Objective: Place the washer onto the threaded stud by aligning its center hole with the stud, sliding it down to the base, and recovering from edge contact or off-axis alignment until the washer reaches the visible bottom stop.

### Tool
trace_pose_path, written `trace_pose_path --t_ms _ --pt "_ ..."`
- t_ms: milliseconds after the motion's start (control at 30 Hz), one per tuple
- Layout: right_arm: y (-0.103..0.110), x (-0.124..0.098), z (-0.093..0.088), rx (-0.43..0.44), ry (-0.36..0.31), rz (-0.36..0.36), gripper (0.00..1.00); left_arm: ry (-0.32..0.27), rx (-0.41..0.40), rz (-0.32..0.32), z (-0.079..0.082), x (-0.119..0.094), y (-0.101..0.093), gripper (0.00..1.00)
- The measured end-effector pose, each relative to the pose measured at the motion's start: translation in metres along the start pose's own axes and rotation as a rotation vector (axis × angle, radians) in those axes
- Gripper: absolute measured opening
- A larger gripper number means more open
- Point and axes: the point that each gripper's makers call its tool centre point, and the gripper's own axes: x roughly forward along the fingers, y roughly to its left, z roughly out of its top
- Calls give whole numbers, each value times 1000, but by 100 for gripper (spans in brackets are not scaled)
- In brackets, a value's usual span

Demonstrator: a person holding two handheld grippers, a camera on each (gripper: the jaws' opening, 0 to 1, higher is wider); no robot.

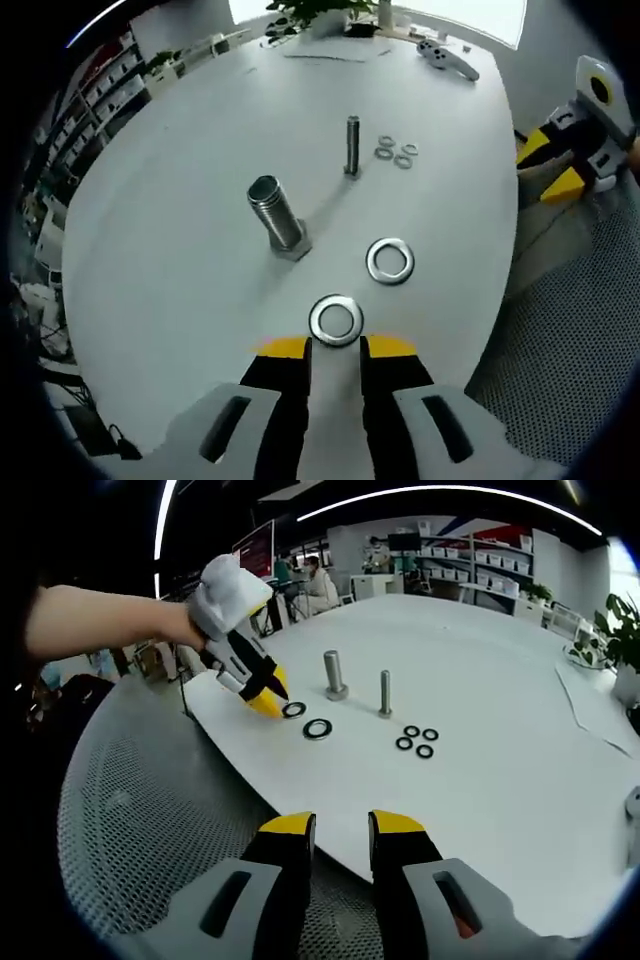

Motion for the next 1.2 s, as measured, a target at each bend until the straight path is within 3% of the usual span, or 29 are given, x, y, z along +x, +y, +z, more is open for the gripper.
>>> trace_pose_path --t_ms 200,333,433,733,800,900,1200 --pt "1 0 0 -3 0 4 24 38 32 -42 3 4 -4 18" --pt "1 0 -1 -2 5 7 24 50 41 -56 7 6 -4 32" --pt "1 0 -1 -3 6 9 24 57 53 -72 10 7 -7 35" --pt "1 0 0 -2 2 7 24 94 220 -110 15 10 -13 34" --pt "1 0 0 -1 1 6 24 132 216 -107 16 11 -13 34" --pt "1 0 0 1 1 5 24 167 336 -142 15 12 -15 33" --pt "0 0 0 0 0 4 24 285 327 -132 16 15 -14 32"
